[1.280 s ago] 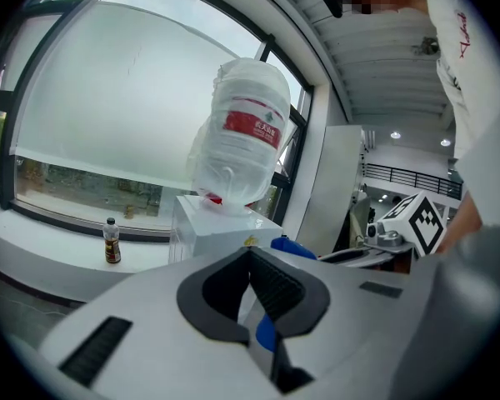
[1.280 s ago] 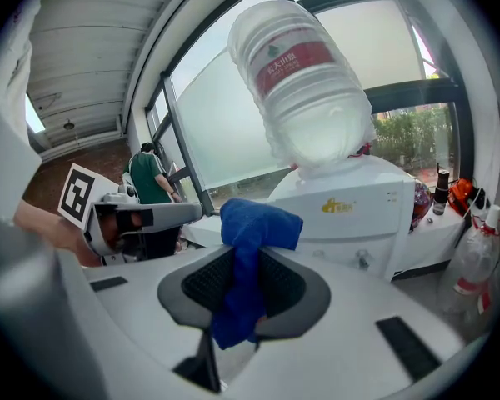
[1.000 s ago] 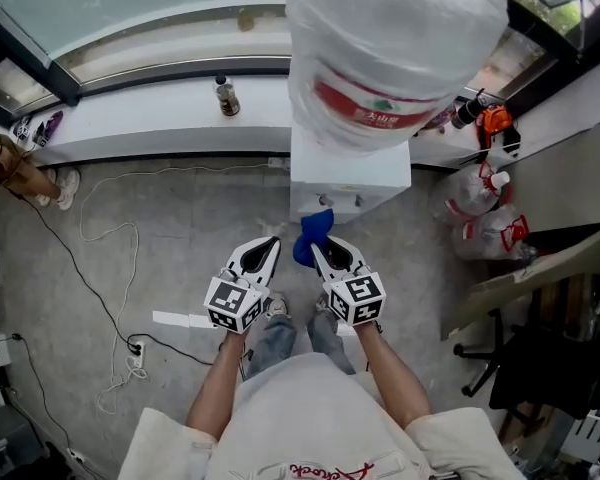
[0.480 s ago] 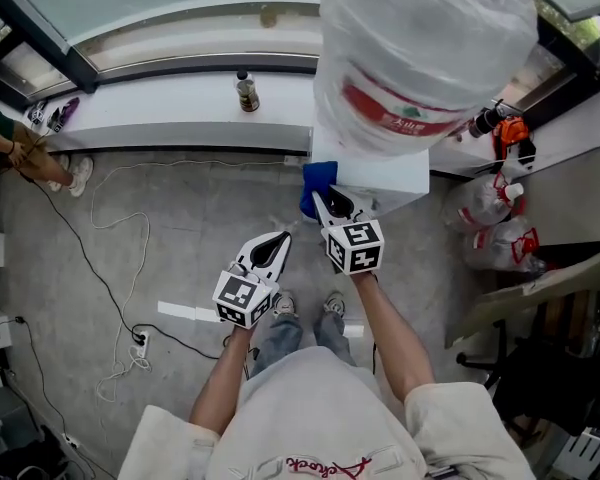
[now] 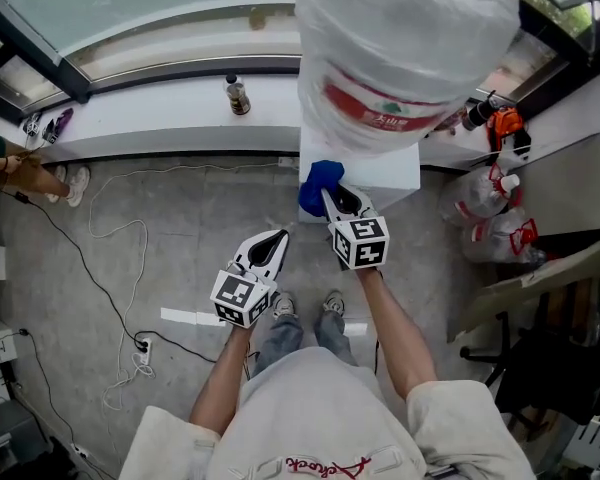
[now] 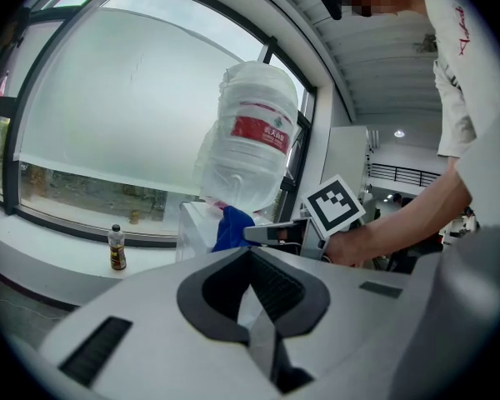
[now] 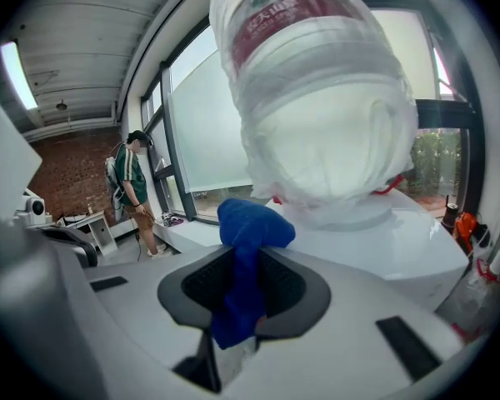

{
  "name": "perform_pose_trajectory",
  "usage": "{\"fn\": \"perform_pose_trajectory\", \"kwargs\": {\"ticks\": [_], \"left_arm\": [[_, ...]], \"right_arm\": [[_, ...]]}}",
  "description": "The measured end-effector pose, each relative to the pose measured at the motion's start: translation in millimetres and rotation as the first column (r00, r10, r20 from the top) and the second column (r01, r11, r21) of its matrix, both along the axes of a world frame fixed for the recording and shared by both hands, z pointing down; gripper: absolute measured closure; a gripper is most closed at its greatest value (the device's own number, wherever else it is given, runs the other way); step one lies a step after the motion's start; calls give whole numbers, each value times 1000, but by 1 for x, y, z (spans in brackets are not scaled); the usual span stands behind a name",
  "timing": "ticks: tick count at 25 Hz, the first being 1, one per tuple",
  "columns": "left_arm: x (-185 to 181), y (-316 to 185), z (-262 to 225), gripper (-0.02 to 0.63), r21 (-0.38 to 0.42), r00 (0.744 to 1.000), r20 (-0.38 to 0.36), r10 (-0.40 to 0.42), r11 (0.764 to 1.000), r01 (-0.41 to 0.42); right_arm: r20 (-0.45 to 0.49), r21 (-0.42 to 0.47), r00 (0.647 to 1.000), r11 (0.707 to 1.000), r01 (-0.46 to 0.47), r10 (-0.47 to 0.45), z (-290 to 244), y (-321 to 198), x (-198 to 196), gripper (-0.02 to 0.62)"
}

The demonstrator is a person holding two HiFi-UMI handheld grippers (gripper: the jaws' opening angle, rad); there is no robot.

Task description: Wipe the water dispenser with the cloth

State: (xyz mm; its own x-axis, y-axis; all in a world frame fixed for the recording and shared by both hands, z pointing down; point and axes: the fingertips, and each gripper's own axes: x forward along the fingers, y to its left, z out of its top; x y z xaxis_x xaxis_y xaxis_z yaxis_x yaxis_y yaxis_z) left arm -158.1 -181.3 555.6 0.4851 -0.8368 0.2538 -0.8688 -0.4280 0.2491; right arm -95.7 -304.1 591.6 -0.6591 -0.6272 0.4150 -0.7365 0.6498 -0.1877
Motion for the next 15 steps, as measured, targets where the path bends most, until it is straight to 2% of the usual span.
{"fn": "perform_pose_trajectory", "kwargs": {"ticks": [8,15], "left_arm": [[55,-18,0,595,8,994,2,109,994,-109],[91,-34,0,595,9,986,9,167,986,-167]], "right_arm": [[-11,3,988,988,-155,155,0,-23,92,503],[-35,1,955,956,-295,294,6,-49,186,503]]}}
